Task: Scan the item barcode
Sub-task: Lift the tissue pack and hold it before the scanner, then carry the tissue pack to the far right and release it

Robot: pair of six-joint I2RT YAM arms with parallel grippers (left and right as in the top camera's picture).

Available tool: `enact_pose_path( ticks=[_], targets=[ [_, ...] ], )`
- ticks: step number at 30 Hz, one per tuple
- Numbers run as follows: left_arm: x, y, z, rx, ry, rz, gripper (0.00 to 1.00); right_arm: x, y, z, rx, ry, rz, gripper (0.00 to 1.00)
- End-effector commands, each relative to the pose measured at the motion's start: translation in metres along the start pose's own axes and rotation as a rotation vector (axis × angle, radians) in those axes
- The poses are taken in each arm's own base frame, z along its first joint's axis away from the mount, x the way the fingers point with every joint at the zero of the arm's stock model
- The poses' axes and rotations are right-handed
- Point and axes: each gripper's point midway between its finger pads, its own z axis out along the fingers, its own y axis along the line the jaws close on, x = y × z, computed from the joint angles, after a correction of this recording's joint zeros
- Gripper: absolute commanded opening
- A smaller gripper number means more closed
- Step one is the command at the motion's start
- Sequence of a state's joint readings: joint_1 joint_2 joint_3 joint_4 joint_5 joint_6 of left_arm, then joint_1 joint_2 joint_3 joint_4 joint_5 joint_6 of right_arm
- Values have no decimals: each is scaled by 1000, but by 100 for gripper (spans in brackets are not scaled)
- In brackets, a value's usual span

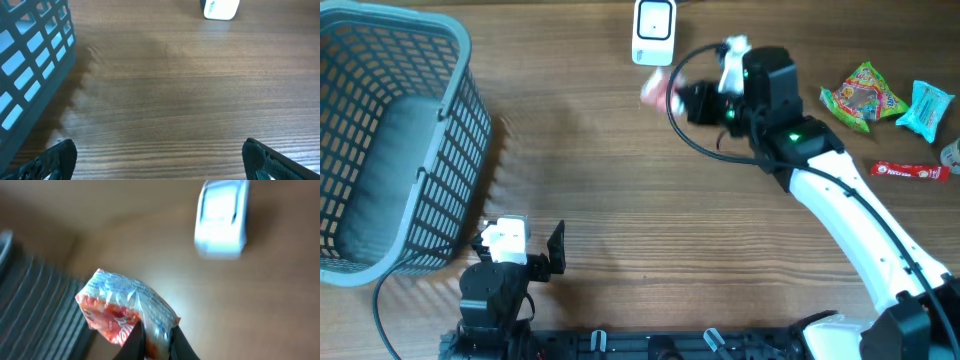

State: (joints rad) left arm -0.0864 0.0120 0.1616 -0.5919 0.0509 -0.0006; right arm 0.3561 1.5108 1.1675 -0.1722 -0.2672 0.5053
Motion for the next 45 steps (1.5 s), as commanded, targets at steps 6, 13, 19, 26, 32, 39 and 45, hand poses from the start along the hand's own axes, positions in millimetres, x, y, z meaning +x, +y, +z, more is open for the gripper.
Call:
enact_pose_path(
  ticks=[6, 13, 19, 26, 32, 39, 45],
  targets=[
    [1, 2, 1, -8, -3, 13, 100, -55, -54, 76, 170, -357, -231, 4],
    [1, 2, 1, -8, -3, 13, 100, -76, -73, 140, 190, -509, -364, 5],
    [1, 2, 1, -8, -3, 13, 100, -97, -78, 187, 190, -539, -383, 5],
    [1, 2, 1, -8, -3, 13, 100, -82, -90, 224, 213, -468, -402, 5],
    [1, 2, 1, -8, -3, 13, 100, -74, -94, 227, 220, -431, -380, 5],
    [1, 2, 1, -8, -3, 13, 100, -110, -66, 178, 259, -391, -334, 5],
    [1, 2, 1, -8, -3, 13, 100, -141, -88, 76, 579, -306, -306, 4]
  ],
)
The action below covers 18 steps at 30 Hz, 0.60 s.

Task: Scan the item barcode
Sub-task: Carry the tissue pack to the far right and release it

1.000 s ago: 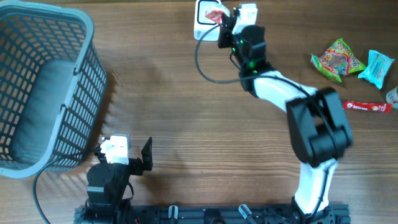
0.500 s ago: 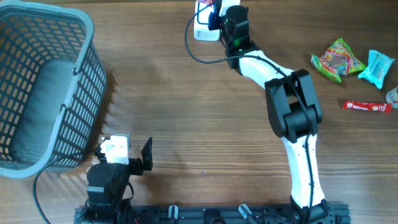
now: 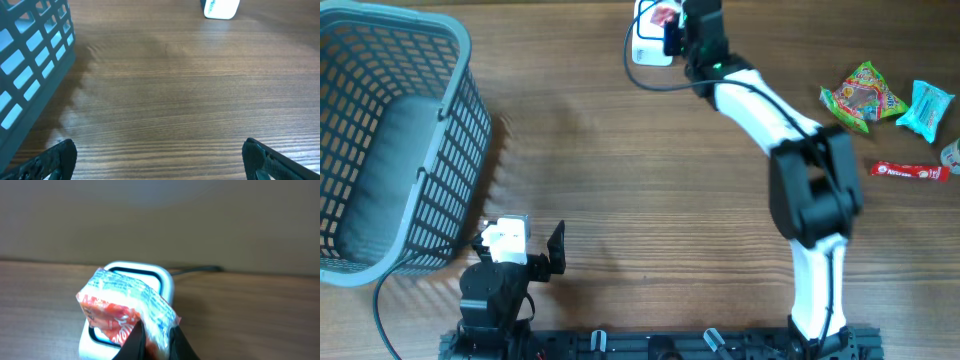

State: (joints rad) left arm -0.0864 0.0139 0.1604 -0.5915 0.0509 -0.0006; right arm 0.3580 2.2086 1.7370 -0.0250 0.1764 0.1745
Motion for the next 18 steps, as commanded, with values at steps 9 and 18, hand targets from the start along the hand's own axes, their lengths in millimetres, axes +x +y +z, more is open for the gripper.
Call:
enact_pose_path(
  ticks=[9, 18],
  targets=[
    [0, 2, 1, -8, -6, 14, 100, 41, -221, -158, 571, 490, 89, 4],
    [0, 2, 1, -8, -6, 14, 100, 185, -334, -199, 771, 727, 392, 4]
  ],
)
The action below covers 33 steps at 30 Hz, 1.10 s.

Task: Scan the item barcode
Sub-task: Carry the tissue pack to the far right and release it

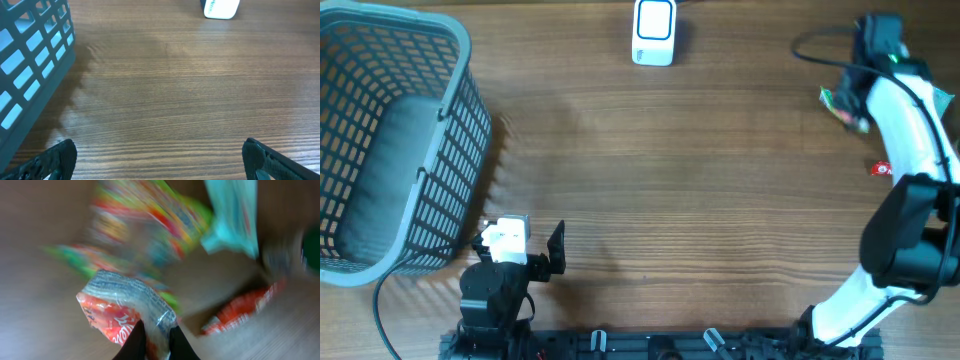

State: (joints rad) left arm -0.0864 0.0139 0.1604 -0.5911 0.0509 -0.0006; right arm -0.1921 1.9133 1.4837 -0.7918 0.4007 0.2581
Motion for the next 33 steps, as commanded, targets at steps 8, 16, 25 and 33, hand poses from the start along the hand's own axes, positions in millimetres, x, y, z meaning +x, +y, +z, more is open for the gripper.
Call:
enact_pose_path(
  ticks=[8, 16, 25, 33],
  targets=[
    [0, 2, 1, -8, -6, 14, 100, 52, -25, 69, -36, 67, 137, 100],
    [0, 2, 1, -8, -6, 14, 100, -18, -30, -57, -267, -157, 232, 100],
    [0, 2, 1, -8, -6, 14, 100, -3, -12, -264, -862, -431, 166, 100],
    [0, 2, 1, -8, -6, 14, 100, 37, -38, -321, -914, -476, 274, 100]
  ],
)
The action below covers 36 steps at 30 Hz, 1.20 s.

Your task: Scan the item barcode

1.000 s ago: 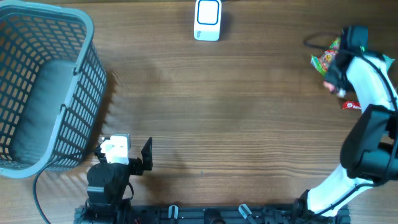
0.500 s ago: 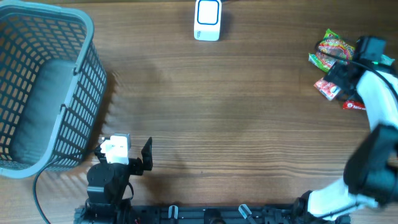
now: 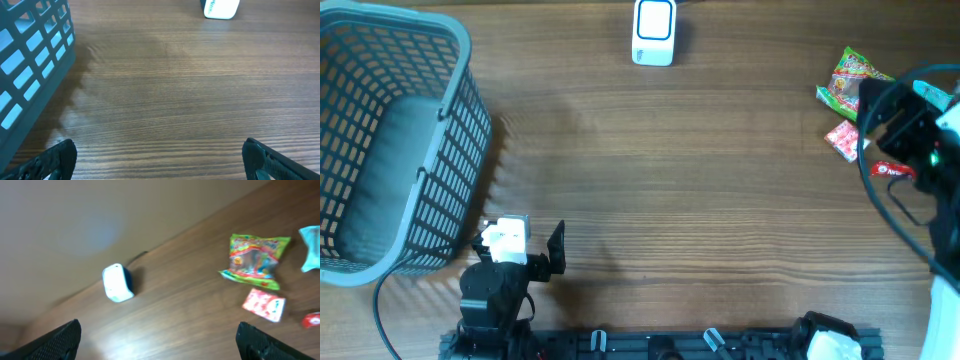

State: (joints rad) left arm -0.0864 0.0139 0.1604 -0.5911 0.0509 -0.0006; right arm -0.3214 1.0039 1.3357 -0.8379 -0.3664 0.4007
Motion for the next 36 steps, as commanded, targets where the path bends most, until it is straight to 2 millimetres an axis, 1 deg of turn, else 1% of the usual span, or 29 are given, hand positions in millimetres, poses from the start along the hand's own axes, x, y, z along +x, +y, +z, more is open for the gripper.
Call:
enact_pose_path(
  ticks=[1, 3, 5, 6, 7, 9, 10, 12, 14, 16, 18, 22, 26, 29, 32, 35, 36],
  targets=[
    [0, 2, 1, -8, -5, 14, 100, 3, 14, -16, -56, -18, 31, 100],
    [0, 2, 1, -8, -6, 14, 100, -3, 0, -20, 35, -64, -3, 100],
    [0, 2, 1, -8, -6, 14, 100, 5, -17, -21, 128, -46, 17, 100],
    [0, 2, 1, -8, -6, 14, 100, 11, -19, -21, 137, -22, 46, 100],
    [0, 2, 1, -8, -5, 14, 100, 10, -20, -21, 141, -28, 77, 100],
    [0, 2, 1, -8, -6, 14, 100, 10, -15, -21, 114, -27, 114, 100],
    [0, 2, 1, -8, -6, 14, 100, 9, -12, -20, 97, -27, 103, 100],
    [0, 2, 1, -8, -5, 14, 100, 4, -2, -18, 53, -39, 47, 100],
    [0, 2, 1, -8, -5, 14, 100, -4, 15, -21, -5, -88, -50, 100],
    [0, 2, 1, -8, -6, 14, 100, -13, 35, -30, -75, -166, -150, 100],
    [0, 2, 1, -8, -6, 14, 100, -18, 51, -42, -136, -246, -230, 100],
    [0, 2, 1, -8, -6, 14, 100, -15, 65, -59, -212, -372, -271, 100],
    [0, 2, 1, -8, -6, 14, 100, -9, 73, -72, -303, -513, -311, 100],
    [0, 2, 1, -8, -6, 14, 100, 1, 75, -82, -376, -635, -341, 100],
    [0, 2, 1, -8, -6, 14, 100, 16, 70, -87, -426, -720, -359, 100],
    [0, 2, 1, -8, -6, 14, 100, 31, 61, -89, -447, -782, -368, 100],
    [0, 2, 1, -8, -6, 14, 100, 37, 55, -89, -443, -805, -364, 100]
  ],
)
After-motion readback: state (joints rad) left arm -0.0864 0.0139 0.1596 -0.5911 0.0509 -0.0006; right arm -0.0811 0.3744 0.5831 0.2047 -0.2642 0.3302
